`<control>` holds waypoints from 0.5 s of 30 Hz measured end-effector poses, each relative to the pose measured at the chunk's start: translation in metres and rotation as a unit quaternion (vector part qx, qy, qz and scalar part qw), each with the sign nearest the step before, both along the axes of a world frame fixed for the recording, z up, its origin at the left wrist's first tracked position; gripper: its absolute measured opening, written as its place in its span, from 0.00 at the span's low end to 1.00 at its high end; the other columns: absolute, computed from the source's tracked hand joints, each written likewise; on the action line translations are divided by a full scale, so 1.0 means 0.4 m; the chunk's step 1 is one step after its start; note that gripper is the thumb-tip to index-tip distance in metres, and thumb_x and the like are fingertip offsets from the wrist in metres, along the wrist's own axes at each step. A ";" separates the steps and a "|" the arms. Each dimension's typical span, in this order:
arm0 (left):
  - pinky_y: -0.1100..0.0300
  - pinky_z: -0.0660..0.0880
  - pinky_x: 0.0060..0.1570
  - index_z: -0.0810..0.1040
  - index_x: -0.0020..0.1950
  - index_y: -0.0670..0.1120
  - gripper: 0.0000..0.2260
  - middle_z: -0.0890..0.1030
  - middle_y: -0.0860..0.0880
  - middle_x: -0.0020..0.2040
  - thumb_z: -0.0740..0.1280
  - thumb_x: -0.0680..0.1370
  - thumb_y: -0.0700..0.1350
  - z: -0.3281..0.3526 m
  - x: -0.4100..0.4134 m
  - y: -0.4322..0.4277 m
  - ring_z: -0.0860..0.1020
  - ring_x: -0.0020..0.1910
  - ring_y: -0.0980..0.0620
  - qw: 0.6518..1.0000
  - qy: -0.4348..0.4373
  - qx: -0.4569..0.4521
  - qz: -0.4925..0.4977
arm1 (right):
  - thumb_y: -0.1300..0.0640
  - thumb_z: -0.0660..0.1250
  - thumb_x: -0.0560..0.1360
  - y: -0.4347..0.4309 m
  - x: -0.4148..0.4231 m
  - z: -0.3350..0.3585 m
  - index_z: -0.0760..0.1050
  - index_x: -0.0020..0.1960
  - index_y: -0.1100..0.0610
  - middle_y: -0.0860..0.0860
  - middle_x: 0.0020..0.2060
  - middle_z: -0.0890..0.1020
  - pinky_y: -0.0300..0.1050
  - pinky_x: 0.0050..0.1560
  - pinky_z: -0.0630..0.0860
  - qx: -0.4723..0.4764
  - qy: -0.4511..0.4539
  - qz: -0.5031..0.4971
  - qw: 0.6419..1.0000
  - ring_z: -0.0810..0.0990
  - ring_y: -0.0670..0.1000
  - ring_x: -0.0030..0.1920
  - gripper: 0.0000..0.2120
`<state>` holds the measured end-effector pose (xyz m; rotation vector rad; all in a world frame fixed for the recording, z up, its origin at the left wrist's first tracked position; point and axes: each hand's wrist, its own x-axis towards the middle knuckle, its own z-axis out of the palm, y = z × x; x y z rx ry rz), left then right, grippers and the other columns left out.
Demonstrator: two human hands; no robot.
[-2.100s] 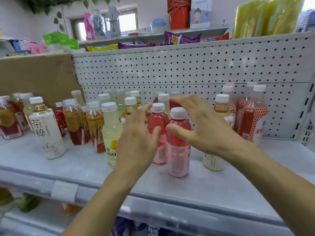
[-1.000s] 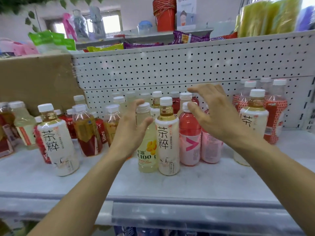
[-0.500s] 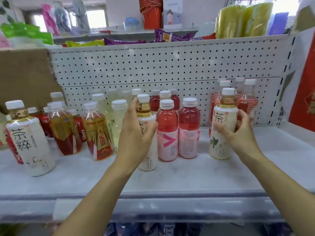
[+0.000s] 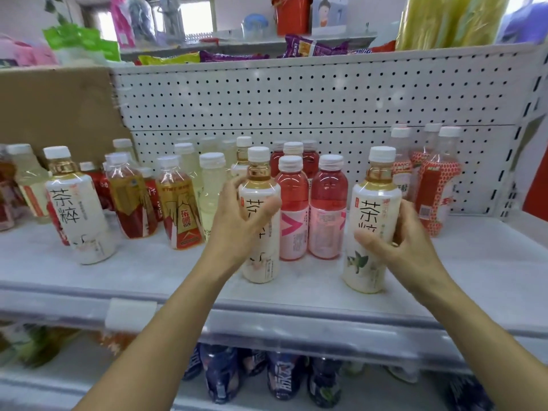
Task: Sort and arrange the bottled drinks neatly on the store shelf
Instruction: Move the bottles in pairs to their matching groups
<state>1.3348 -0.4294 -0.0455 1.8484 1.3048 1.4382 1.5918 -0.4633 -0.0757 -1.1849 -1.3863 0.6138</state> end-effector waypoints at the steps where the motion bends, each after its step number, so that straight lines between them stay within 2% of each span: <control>1: 0.53 0.75 0.62 0.61 0.72 0.56 0.35 0.75 0.56 0.65 0.73 0.71 0.62 -0.031 0.003 -0.010 0.76 0.61 0.58 1.000 -0.006 -0.022 -0.007 | 0.56 0.77 0.69 -0.003 -0.008 -0.012 0.64 0.67 0.46 0.41 0.55 0.78 0.37 0.46 0.77 -0.002 -0.024 0.002 1.000 0.79 0.40 0.54 0.33; 3: 0.49 0.75 0.64 0.60 0.72 0.55 0.37 0.75 0.57 0.64 0.78 0.70 0.51 -0.089 0.011 -0.017 0.76 0.62 0.59 0.999 0.007 -0.047 0.000 | 0.57 0.79 0.67 -0.004 -0.022 -0.035 0.60 0.71 0.47 0.40 0.57 0.76 0.35 0.46 0.77 0.004 -0.049 0.006 0.999 0.78 0.39 0.55 0.41; 5: 0.50 0.75 0.64 0.60 0.71 0.55 0.36 0.75 0.57 0.64 0.78 0.71 0.46 -0.113 0.023 -0.020 0.76 0.62 0.59 0.999 0.007 -0.043 0.013 | 0.57 0.78 0.68 -0.006 -0.028 -0.039 0.58 0.73 0.48 0.42 0.58 0.76 0.35 0.47 0.78 0.019 -0.057 0.016 0.998 0.78 0.40 0.56 0.41; 7: 0.54 0.76 0.62 0.59 0.73 0.56 0.37 0.75 0.57 0.63 0.77 0.72 0.44 -0.110 0.037 -0.026 0.76 0.61 0.60 0.999 -0.016 -0.030 0.020 | 0.58 0.77 0.69 -0.007 -0.030 -0.031 0.58 0.72 0.49 0.45 0.57 0.77 0.37 0.45 0.80 0.028 -0.058 0.035 0.997 0.80 0.40 0.52 0.39; 10: 0.59 0.76 0.59 0.57 0.76 0.55 0.37 0.75 0.58 0.64 0.75 0.74 0.46 -0.097 0.054 -0.065 0.76 0.59 0.63 0.998 -0.047 -0.015 0.042 | 0.59 0.76 0.70 -0.019 -0.045 -0.020 0.59 0.71 0.48 0.42 0.51 0.78 0.39 0.40 0.82 0.043 -0.057 0.062 0.996 0.82 0.41 0.46 0.37; 13: 0.72 0.76 0.49 0.57 0.77 0.56 0.37 0.76 0.64 0.60 0.74 0.74 0.47 -0.092 0.055 -0.136 0.76 0.55 0.70 0.994 -0.088 -0.005 0.058 | 0.55 0.78 0.68 -0.036 -0.066 -0.021 0.62 0.70 0.43 0.41 0.52 0.79 0.49 0.40 0.83 0.059 -0.058 0.065 0.995 0.82 0.47 0.47 0.38; 15: 0.73 0.75 0.43 0.59 0.76 0.58 0.35 0.76 0.71 0.55 0.74 0.74 0.47 -0.091 0.048 -0.185 0.74 0.53 0.74 0.991 -0.110 -0.005 0.070 | 0.52 0.79 0.66 -0.050 -0.087 -0.021 0.63 0.68 0.40 0.40 0.53 0.79 0.51 0.43 0.83 0.067 -0.060 0.075 0.993 0.81 0.45 0.51 0.37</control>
